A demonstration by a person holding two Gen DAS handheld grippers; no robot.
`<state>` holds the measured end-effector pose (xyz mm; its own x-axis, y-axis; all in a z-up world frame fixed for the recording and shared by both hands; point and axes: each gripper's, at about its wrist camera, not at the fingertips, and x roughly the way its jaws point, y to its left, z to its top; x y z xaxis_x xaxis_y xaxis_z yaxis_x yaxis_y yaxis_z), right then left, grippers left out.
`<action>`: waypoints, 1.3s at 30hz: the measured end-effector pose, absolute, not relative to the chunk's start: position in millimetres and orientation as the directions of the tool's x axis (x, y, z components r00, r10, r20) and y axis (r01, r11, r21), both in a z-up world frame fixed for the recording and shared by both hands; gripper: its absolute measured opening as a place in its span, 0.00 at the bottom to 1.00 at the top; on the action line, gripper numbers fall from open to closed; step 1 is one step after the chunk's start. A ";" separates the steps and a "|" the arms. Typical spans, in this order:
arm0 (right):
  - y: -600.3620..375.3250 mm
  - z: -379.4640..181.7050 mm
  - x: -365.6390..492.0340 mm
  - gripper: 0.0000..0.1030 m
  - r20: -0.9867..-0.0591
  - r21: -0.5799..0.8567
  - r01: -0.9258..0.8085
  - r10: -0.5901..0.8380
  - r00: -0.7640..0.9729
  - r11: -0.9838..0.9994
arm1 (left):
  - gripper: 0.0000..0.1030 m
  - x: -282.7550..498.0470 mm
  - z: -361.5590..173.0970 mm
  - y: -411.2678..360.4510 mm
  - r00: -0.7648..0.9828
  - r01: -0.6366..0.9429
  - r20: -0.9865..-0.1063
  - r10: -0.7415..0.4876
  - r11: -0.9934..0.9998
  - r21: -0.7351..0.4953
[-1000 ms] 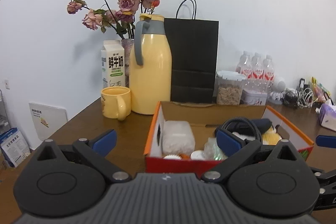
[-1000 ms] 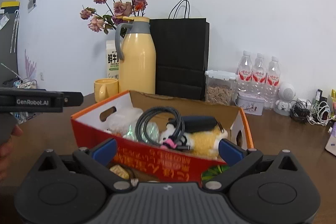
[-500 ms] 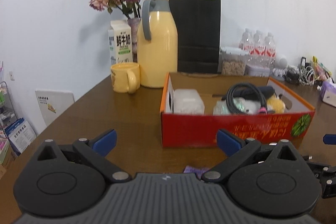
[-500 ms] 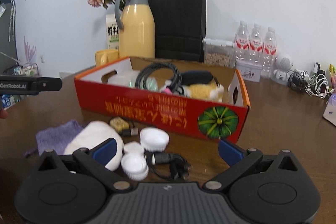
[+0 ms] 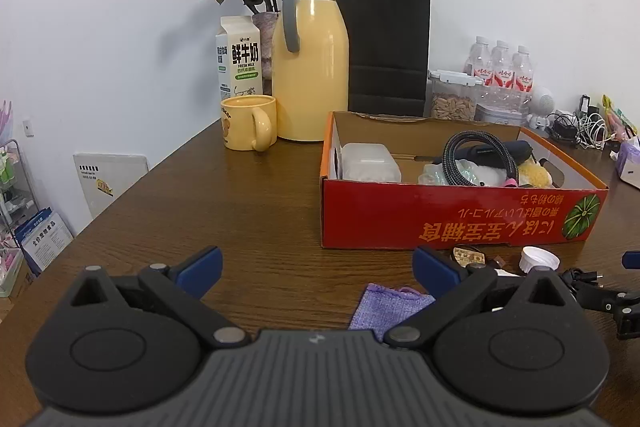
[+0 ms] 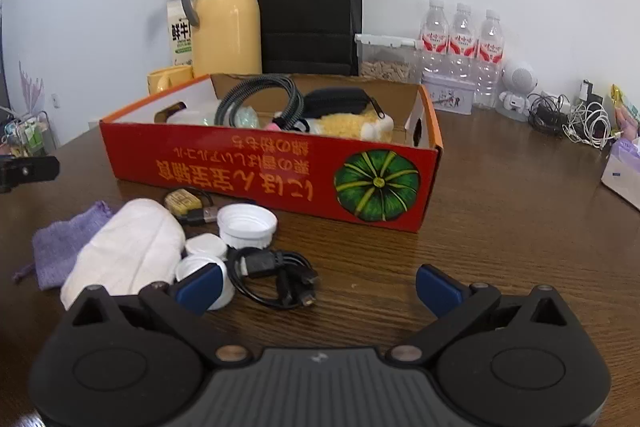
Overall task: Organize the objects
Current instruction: 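Move both grippers back from the box toward the remaining table items, then grasp the white cloth with the left gripper while the right grasps the small black cable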
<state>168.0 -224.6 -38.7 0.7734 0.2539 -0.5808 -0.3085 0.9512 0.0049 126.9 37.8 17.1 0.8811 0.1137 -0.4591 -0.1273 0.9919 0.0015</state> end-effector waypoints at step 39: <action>-229.5 -31.4 163.4 0.43 -0.477 0.069 -0.364 0.351 0.806 0.929 | 1.00 133.4 -1.5 -51.7 0.818 0.145 -0.567 -0.099 0.989 0.037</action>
